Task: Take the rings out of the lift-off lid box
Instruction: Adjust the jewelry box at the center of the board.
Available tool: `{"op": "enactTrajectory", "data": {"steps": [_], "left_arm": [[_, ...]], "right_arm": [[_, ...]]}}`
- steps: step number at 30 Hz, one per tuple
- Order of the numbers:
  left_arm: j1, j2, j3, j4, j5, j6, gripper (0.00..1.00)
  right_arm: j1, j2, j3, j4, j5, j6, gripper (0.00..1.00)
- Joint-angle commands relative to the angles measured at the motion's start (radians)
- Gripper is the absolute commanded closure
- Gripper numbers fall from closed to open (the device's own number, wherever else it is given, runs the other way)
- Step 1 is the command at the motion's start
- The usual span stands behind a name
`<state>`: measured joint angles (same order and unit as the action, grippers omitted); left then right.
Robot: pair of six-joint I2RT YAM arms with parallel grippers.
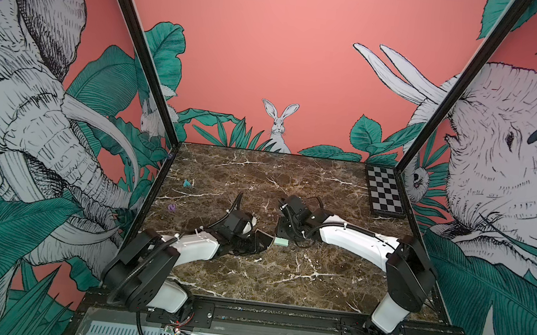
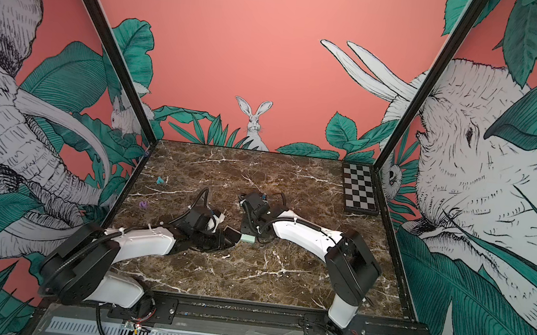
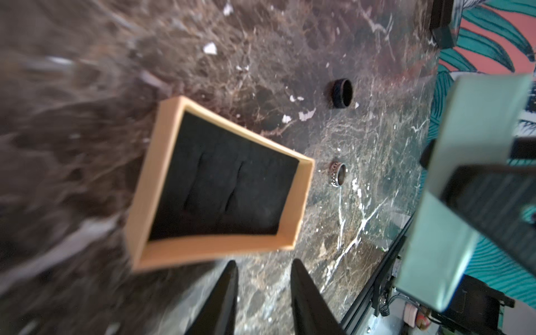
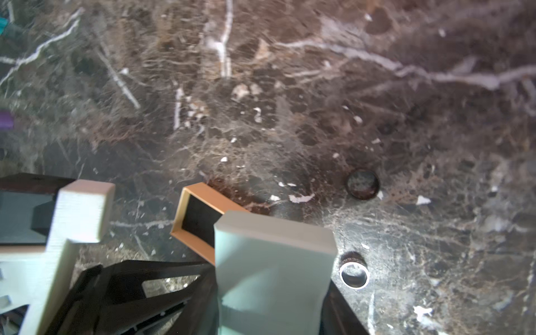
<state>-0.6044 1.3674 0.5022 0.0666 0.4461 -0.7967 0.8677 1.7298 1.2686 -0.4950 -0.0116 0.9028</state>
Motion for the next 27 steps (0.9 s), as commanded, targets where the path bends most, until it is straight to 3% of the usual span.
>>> {"op": "enactTrajectory", "data": {"steps": [1, 7, 15, 27], "left_arm": [[0.007, -0.096, 0.028, -0.147, -0.072, 0.038, 0.62], [0.031, -0.127, 0.06, -0.255, -0.175, 0.025, 0.63], [0.039, -0.041, 0.089, -0.223, -0.209, 0.002, 0.65], [0.04, 0.129, 0.202, -0.159, -0.166, 0.044, 0.64]], "right_arm": [[-0.025, 0.012, 0.093, -0.055, -0.018, -0.159, 0.53], [-0.082, 0.062, 0.188, -0.079, -0.11, -0.295, 0.53], [-0.113, 0.204, 0.309, -0.065, -0.231, -0.404, 0.53], [-0.153, 0.172, 0.186, 0.02, -0.315, -0.403, 0.53]]}}
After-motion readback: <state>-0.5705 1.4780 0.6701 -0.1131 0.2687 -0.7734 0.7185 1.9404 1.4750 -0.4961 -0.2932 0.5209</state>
